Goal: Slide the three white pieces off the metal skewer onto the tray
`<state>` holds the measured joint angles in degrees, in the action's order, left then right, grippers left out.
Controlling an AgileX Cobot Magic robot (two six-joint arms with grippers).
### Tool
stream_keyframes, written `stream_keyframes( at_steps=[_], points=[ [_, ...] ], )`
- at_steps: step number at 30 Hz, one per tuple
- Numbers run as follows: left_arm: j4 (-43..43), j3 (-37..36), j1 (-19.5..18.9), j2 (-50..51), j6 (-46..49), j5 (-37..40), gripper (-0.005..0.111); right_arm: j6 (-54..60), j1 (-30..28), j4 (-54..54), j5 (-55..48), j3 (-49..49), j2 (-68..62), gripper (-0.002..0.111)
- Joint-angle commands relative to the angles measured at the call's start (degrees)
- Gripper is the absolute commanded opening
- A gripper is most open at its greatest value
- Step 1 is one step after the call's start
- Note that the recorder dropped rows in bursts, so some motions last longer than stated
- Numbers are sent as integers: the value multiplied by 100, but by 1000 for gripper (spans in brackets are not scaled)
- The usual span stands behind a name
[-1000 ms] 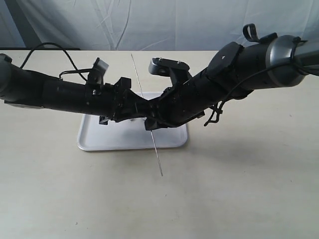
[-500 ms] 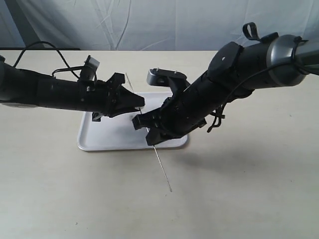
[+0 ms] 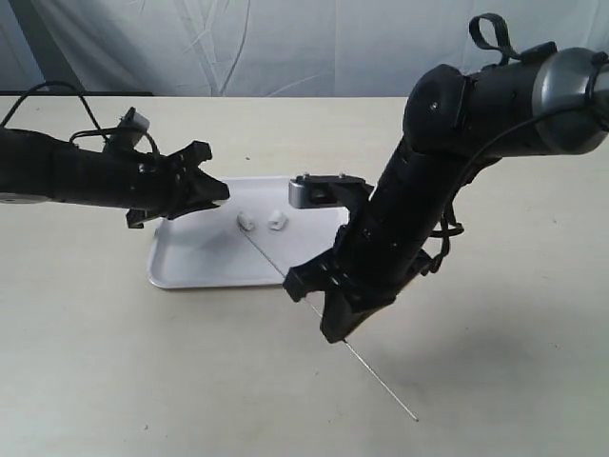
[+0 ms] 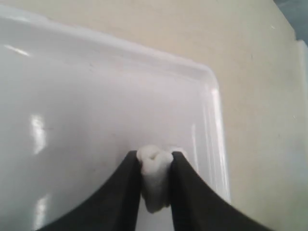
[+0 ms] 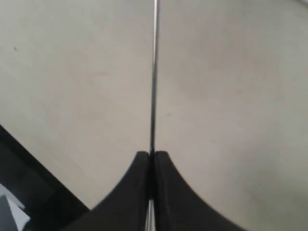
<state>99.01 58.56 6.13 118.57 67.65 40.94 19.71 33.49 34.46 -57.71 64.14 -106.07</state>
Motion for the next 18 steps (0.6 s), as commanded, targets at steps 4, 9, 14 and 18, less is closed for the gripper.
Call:
stream_keyframes(
  at_steps=[4,9,14,18],
  points=[
    [-251,24,-197,12,25,462,29,-754,-17,-1581,221,9,413,-1],
    [-918,24,-197,12,-197,804,44,-801,-17,-1371,1242,20,297,-1],
    [-1462,24,-197,1,-501,952,42,-778,-17,-1336,2209,75,-329,-1],
    [-1502,24,-209,-309,-572,891,21,-778,-17,-1340,2267,741,-861,4]
  ],
)
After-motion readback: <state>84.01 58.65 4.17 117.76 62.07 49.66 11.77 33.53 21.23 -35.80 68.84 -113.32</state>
